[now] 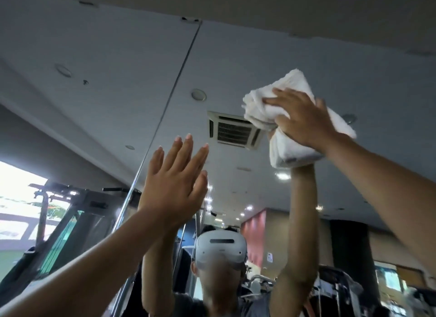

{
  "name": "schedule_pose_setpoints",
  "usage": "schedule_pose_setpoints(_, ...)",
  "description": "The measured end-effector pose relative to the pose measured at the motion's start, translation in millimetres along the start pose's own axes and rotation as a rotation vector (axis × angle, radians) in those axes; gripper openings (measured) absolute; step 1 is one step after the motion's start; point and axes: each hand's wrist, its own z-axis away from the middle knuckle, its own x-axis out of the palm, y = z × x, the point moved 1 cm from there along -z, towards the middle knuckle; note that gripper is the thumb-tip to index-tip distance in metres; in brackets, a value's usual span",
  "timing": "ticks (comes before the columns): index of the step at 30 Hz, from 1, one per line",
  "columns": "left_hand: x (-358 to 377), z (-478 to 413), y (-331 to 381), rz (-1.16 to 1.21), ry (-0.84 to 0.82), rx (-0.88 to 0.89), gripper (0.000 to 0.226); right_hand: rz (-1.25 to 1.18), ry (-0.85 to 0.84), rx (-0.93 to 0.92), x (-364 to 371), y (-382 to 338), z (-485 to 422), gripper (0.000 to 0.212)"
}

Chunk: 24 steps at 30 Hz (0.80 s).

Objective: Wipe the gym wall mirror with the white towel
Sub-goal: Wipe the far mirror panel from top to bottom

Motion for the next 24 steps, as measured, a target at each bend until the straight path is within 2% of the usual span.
schedule_pose_setpoints(2,0.4,-0.9,-0.9,0.01,0.016,0.002,0.062,0.05,0.058,0.165,7.2,-20.4,-21.1,0.057)
schedule_pose_setpoints(4,0.8,-0.6,-1.3,-0.001,0.033,0.007,0.06,0.069,0.046,0.175,16.8,-56.9,-23.1,0.054)
schedule_pose_setpoints(5,0.8,-0.6,-1.5,-0.008,0.037,0.007,0.061,0.068,0.013,0.067,22.4,-74.7,-15.5,0.054)
schedule_pose_setpoints(8,1.2,-0.2,-0.9,-0.01,0.042,0.029,0.059,0.021,-0.178,-0.418,23.8,-95.9,25.5,0.065)
schedule_pose_setpoints(10,2.7,1.2,-0.5,-0.003,0.045,0.021,0.058,-0.033,-0.23,-0.501,11.6,-69.4,25.2,0.068)
schedule_pose_setpoints(12,4.8,5.2,-2.3,0.008,0.048,0.0,0.058,0.004,-0.15,-0.377,5.6,-35.8,5.5,0.066)
schedule_pose_setpoints(14,5.3,13.1,-4.4,0.017,0.055,-0.007,0.058,0.034,-0.027,-0.108,6.6,-22.6,-20.5,0.056)
schedule_pose_setpoints(16,5.0,22.6,-5.7,0.021,0.062,-0.005,0.058,0.076,0.084,0.178,17.1,-45.7,-40.2,0.05)
schedule_pose_setpoints(17,4.7,26.4,-6.3,0.016,0.065,-0.014,0.058,0.091,0.118,0.25,24.2,-67.0,-45.9,0.048)
schedule_pose_setpoints(18,4.2,29.3,-6.4,0.015,0.07,-0.03,0.058,0.097,0.132,0.241,29.4,-92.2,-47.2,0.048)
schedule_pose_setpoints(19,3.3,32.7,-5.6,0.017,0.076,-0.056,0.058,0.091,0.123,0.158,35.5,-119.0,-44.6,0.049)
schedule_pose_setpoints(21,1.9,45.4,-4.0,0.021,0.086,-0.116,0.061,0.087,0.038,-0.117,47.7,-167.7,-25.1,0.052)
schedule_pose_setpoints(24,2.2,76.2,-2.5,0.015,0.095,-0.163,0.063,0.047,-0.141,-0.575,49.4,-182.9,15.7,0.054)
